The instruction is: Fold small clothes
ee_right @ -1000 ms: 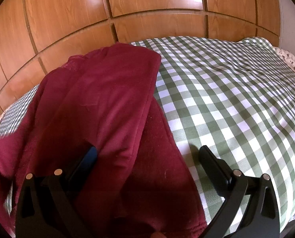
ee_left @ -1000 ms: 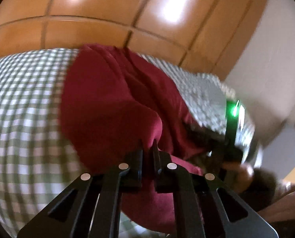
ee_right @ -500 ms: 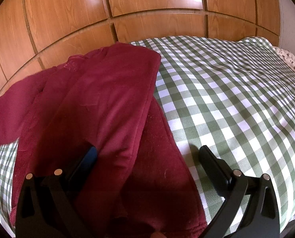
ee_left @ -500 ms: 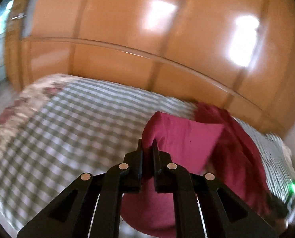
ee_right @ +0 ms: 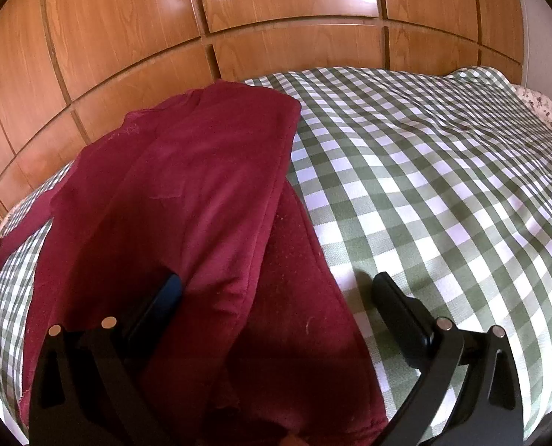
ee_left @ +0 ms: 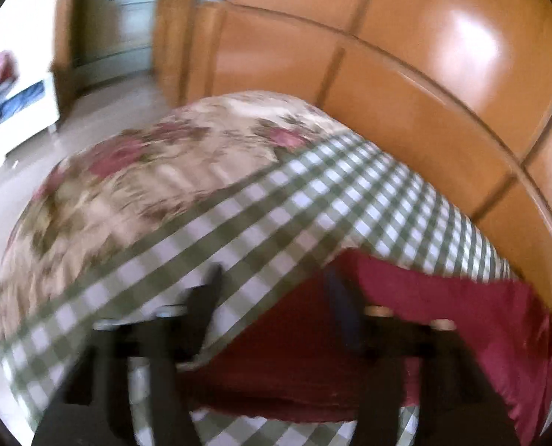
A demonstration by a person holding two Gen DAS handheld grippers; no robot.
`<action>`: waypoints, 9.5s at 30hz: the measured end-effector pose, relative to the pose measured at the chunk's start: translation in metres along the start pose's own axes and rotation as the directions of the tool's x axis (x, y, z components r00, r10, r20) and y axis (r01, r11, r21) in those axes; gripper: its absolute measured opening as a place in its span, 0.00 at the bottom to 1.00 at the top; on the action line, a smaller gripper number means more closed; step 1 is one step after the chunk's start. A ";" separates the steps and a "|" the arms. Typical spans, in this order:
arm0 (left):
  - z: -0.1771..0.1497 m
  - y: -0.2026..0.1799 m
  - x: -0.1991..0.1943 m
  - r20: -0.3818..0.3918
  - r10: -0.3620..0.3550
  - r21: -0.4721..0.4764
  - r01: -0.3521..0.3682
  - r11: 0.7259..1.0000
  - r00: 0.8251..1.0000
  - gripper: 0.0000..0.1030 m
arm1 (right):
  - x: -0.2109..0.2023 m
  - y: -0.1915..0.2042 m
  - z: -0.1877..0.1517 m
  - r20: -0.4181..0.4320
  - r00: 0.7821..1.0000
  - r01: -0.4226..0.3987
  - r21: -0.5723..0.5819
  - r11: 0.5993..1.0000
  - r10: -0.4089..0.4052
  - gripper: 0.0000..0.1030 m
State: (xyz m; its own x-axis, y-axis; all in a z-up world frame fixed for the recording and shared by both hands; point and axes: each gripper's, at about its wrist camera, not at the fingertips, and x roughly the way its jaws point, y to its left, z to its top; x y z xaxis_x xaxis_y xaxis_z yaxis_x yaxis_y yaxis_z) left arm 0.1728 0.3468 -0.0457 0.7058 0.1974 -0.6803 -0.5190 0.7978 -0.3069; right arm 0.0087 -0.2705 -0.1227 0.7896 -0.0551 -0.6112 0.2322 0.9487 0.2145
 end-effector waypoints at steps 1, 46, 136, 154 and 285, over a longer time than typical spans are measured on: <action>-0.009 -0.002 -0.009 0.028 -0.022 -0.005 0.022 1.000 0.999 0.59 | 0.000 0.000 0.000 0.001 1.000 0.002 -0.001 1.000 -0.002 0.98; -0.255 -0.188 -0.105 -0.348 -0.513 0.349 0.616 0.706 0.785 0.85 | -0.048 0.013 0.028 -0.094 0.946 -0.324 -0.185 0.928 0.311 0.13; -0.242 -0.061 -0.159 -0.561 -0.474 0.295 0.699 0.652 0.679 0.05 | -0.078 -0.120 -0.024 -0.267 0.838 -0.448 0.162 0.879 0.476 0.10; -0.176 -0.078 -0.150 -0.333 -0.489 0.311 0.584 0.750 0.806 0.73 | -0.075 -0.093 0.039 -0.052 0.987 -0.159 -0.098 0.982 0.155 0.66; -0.248 -0.399 -0.046 -0.289 -0.393 0.612 0.484 0.626 0.873 0.70 | 0.071 0.006 0.093 0.126 0.939 0.342 -0.235 0.910 -0.320 0.98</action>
State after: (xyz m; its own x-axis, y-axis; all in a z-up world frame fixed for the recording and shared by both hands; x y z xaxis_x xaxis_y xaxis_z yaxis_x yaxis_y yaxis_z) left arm 0.2278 -0.1222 -0.0567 0.6808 -0.3062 -0.6654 0.3122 0.9431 -0.1146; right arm 0.1193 -0.2977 -0.0938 0.7386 -0.3945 -0.5466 0.3476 0.9176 -0.1926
